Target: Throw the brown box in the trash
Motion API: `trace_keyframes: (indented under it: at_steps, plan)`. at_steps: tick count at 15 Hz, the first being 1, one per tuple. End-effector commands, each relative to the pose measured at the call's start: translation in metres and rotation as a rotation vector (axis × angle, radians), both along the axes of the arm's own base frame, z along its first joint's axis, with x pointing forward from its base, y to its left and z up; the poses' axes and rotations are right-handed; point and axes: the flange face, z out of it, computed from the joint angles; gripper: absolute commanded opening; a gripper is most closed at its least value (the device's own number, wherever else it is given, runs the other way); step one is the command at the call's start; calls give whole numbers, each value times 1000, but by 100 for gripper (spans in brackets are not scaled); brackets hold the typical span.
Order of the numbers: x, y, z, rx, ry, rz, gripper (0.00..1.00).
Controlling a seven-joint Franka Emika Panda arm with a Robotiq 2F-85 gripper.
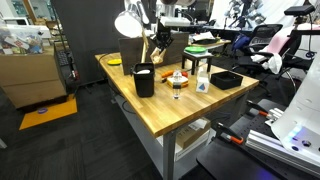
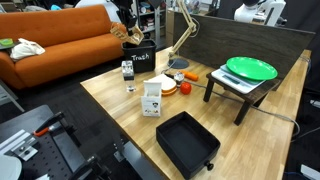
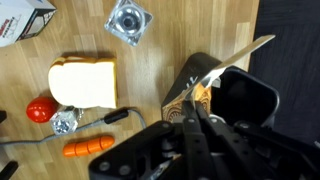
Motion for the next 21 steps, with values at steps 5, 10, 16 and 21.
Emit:
trace_keyframes:
  at_steps: [5, 10, 16, 21]
  plan:
    - [47, 24, 9, -44, 6, 84, 1]
    - [64, 42, -19, -43, 42, 161, 1]
    - [72, 55, -41, -34, 93, 235, 30]
    - [67, 55, -48, -40, 106, 239, 62]
